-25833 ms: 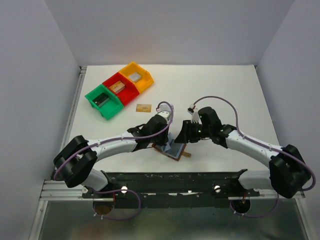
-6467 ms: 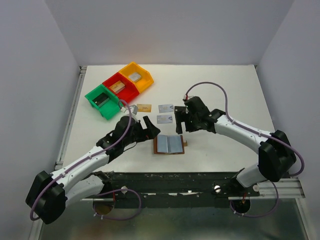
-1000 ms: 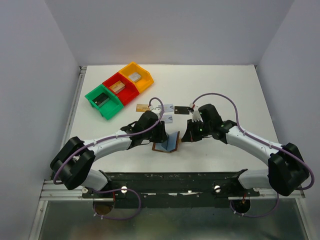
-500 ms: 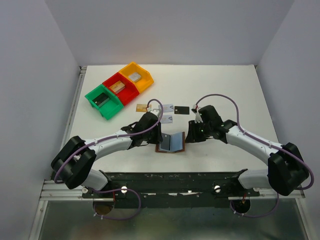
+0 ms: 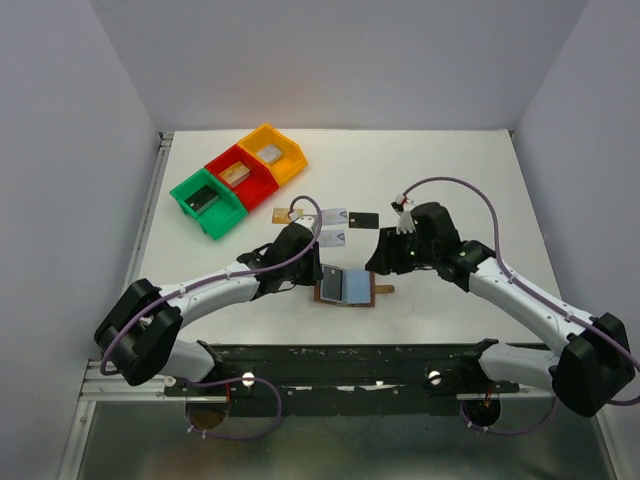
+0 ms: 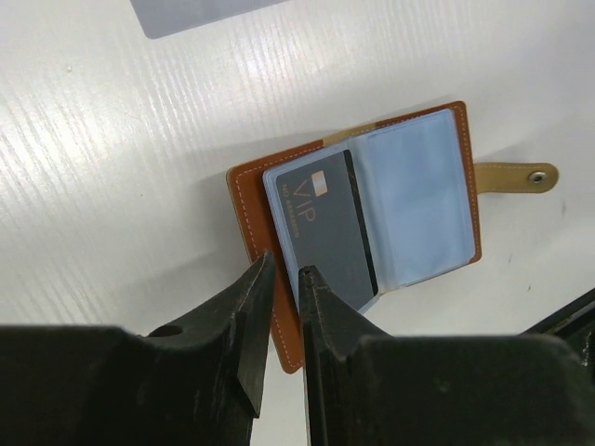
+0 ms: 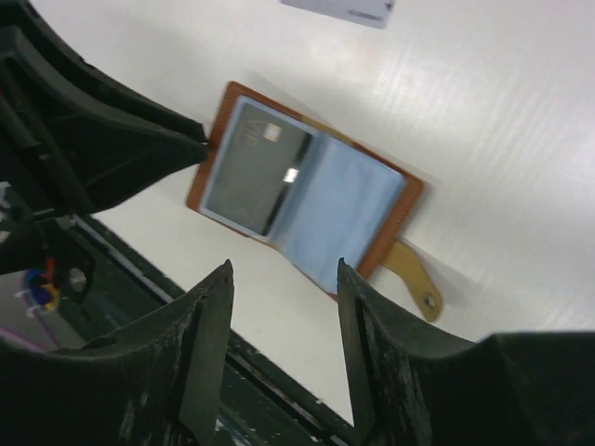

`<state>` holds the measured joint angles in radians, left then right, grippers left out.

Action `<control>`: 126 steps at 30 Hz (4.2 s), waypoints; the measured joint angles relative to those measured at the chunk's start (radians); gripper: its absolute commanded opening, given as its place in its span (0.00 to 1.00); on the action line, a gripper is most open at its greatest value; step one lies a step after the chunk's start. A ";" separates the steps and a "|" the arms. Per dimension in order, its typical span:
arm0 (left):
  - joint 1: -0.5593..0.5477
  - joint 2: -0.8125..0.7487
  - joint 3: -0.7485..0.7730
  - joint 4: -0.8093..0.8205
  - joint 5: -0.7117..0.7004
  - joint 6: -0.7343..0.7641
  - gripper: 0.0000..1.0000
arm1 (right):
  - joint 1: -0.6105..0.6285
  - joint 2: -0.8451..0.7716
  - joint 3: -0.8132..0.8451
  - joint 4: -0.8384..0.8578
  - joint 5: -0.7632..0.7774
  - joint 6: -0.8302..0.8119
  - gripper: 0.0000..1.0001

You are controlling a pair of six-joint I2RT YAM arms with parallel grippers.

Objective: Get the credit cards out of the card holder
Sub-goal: Remove the credit card from the card holder.

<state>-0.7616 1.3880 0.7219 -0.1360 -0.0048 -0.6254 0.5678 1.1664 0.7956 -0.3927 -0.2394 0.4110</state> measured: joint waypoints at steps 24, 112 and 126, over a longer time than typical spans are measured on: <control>0.000 0.023 -0.049 0.179 0.084 -0.023 0.26 | 0.000 0.412 -0.054 0.468 -0.360 0.198 0.28; 0.000 0.055 -0.153 0.243 -0.004 -0.080 0.38 | -0.018 0.739 -0.064 0.871 -0.624 0.401 0.48; 0.000 -0.054 -0.189 0.190 -0.051 -0.087 0.31 | -0.010 0.739 -0.064 0.867 -0.625 0.396 0.47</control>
<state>-0.7616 1.3342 0.5327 0.0536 -0.0555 -0.7120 0.5583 1.9049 0.7319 0.4744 -0.8642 0.8074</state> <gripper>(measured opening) 0.322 0.474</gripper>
